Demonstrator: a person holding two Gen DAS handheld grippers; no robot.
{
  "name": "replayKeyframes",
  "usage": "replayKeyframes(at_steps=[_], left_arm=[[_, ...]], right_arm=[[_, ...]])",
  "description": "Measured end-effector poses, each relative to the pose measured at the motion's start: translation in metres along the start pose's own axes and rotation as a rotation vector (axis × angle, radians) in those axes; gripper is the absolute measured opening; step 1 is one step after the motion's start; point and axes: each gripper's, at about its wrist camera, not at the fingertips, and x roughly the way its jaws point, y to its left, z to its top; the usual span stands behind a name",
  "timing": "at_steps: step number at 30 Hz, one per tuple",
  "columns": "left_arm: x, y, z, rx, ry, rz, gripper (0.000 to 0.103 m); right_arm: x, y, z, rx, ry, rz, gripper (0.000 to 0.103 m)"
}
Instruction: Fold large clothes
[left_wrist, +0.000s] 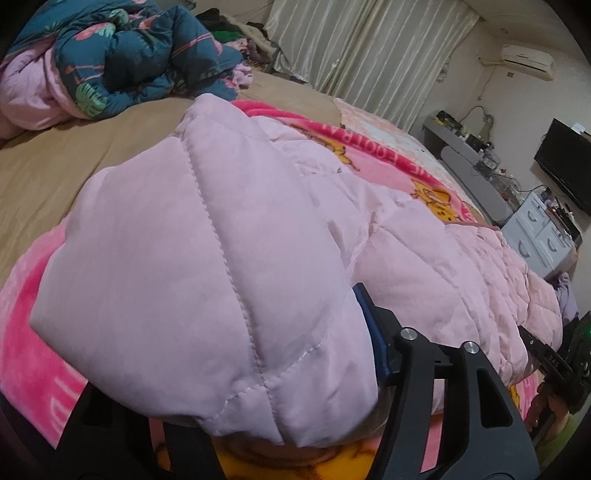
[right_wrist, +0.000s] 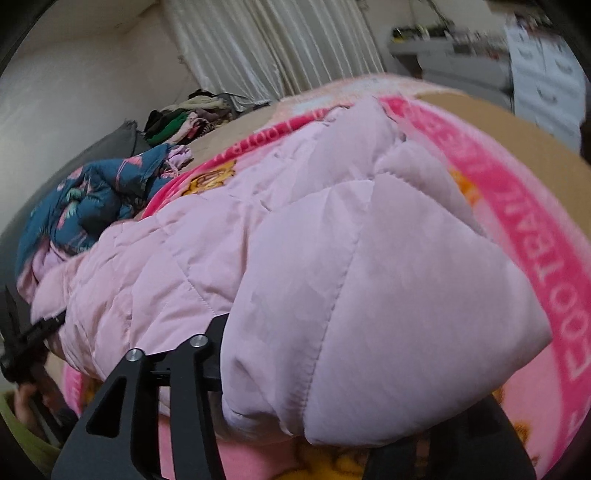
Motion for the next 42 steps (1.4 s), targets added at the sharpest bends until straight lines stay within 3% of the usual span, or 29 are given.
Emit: replayKeyframes(at_steps=[4, 9, 11, 19, 24, 31, 37, 42], left_arm=[[0.002, 0.008, -0.004, -0.034, 0.022, 0.01, 0.065], [-0.003, 0.008, -0.012, -0.049, 0.037, 0.04, 0.089], [-0.006, 0.009, -0.015, -0.051, 0.042, 0.057, 0.094], [-0.026, 0.021, -0.024, -0.107, 0.039, 0.092, 0.094], [-0.047, 0.027, -0.032, -0.133, 0.009, 0.121, 0.094], [-0.087, 0.021, -0.037, -0.126, -0.081, 0.145, 0.094], [-0.123, -0.011, -0.041, -0.007, -0.191, 0.183, 0.094], [-0.137, -0.037, -0.04, 0.065, -0.233, 0.186, 0.094]], right_arm=[[0.002, -0.011, -0.004, 0.081, 0.035, 0.027, 0.08], [-0.001, -0.023, -0.012, 0.131, 0.059, 0.034, 0.097], [-0.004, -0.028, -0.016, 0.142, 0.066, 0.035, 0.098], [-0.021, -0.04, -0.021, 0.153, 0.086, 0.008, 0.099], [-0.047, -0.046, -0.022, 0.122, 0.04, -0.062, 0.099], [-0.094, -0.027, -0.015, -0.017, -0.114, -0.146, 0.099], [-0.125, 0.009, -0.009, -0.15, -0.244, -0.118, 0.099], [-0.143, 0.04, -0.015, -0.225, -0.317, -0.079, 0.099]])
